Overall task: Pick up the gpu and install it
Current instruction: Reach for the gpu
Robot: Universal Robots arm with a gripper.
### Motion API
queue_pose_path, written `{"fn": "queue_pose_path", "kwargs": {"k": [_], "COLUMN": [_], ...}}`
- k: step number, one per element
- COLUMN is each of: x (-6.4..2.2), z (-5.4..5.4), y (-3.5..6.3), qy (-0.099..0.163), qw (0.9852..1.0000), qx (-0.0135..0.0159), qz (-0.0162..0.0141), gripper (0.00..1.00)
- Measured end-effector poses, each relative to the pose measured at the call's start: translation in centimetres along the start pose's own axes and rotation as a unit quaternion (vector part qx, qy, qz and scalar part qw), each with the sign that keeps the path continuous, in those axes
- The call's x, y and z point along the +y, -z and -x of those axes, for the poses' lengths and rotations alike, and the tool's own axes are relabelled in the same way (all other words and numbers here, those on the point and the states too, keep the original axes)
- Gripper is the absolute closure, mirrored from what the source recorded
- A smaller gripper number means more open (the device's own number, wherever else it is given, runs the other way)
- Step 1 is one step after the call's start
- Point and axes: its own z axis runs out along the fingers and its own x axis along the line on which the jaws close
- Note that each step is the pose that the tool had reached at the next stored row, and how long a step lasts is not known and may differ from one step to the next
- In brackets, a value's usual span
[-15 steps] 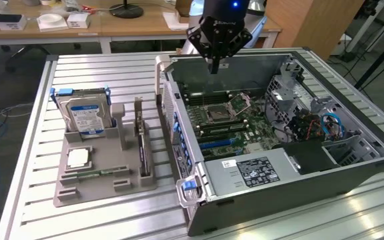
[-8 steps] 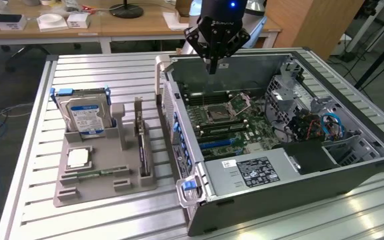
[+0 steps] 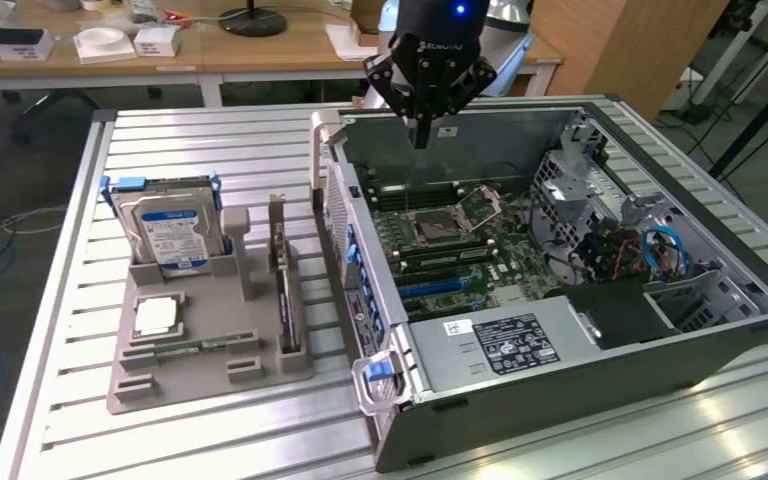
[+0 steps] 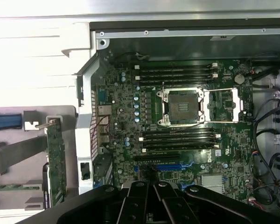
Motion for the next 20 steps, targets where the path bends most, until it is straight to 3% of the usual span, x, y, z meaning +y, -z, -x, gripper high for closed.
{"fn": "queue_pose_path", "kwargs": {"k": [20], "x": [-0.09], "z": [-1.1], "y": [-0.08], "qy": [0.0], "qw": [1.0], "qx": [0.0001], "qz": [0.0], "gripper": [0.89]}}
